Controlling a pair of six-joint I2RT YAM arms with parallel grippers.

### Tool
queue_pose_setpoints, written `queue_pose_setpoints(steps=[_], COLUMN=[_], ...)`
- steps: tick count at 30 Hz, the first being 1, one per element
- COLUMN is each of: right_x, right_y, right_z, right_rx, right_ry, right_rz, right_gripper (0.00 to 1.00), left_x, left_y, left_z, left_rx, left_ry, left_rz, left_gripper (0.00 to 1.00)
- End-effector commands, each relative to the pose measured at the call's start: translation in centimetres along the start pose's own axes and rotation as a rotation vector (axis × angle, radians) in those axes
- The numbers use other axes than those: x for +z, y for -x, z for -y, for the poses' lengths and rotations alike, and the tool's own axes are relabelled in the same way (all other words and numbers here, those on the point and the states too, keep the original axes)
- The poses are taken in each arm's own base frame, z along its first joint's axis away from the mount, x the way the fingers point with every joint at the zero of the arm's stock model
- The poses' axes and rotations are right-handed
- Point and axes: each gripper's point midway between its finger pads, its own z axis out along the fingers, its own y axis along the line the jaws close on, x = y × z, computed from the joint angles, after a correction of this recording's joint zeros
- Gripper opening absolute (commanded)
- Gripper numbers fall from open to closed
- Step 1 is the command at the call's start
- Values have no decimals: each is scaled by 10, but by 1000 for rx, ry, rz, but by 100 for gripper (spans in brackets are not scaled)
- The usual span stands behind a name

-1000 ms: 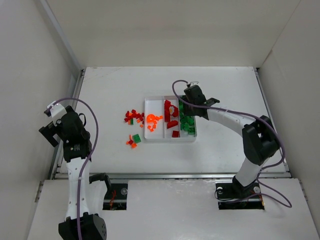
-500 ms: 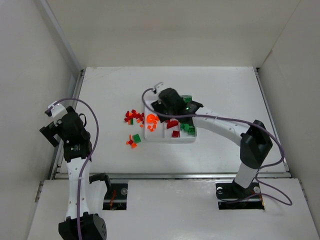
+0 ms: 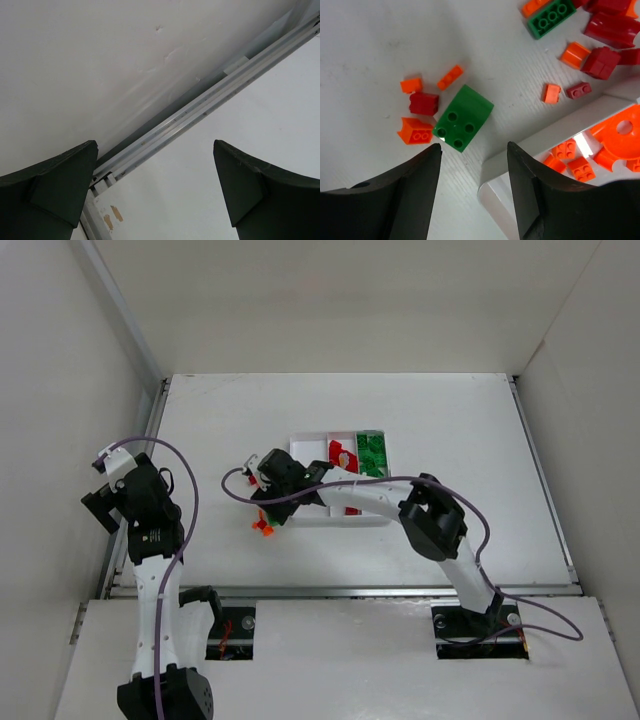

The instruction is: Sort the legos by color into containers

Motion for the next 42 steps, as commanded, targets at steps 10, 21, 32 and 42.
queue_pose_setpoints(steps=[10,21,32,42], right_x=[4,31,27,-17], right_y=[16,5,-4,48], right_z=[-14,-24,-12,-6], right_rx=[19,122,210,217], right_ry=[34,37,-55,-29], right_rz=[32,-46,-56,126], right_gripper=[61,62,48,0], left_x=[-1,-2,-2,-3], left_y=[3,4,4,2], left_z=[1,0,2,7], left_rx=[-17,-14,-14,20], left_ry=[-20,-20,-30,-65], left_rz=[22,29,28,19], left_gripper=[100,100,100,100])
